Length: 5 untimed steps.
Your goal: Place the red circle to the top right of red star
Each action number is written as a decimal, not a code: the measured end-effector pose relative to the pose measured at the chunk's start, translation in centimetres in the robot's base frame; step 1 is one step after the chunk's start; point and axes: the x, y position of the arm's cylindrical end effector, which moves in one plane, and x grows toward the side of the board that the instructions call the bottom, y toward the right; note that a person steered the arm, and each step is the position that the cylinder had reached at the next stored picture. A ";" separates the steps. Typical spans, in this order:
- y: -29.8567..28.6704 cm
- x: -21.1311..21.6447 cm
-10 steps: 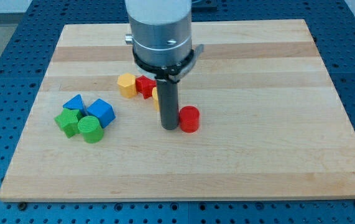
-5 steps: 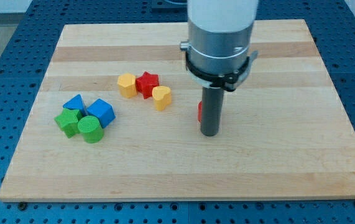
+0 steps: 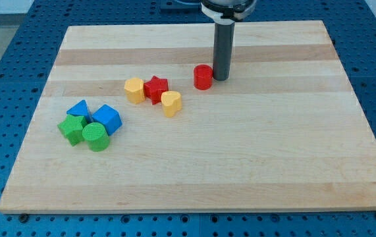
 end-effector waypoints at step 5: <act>4.3 1.3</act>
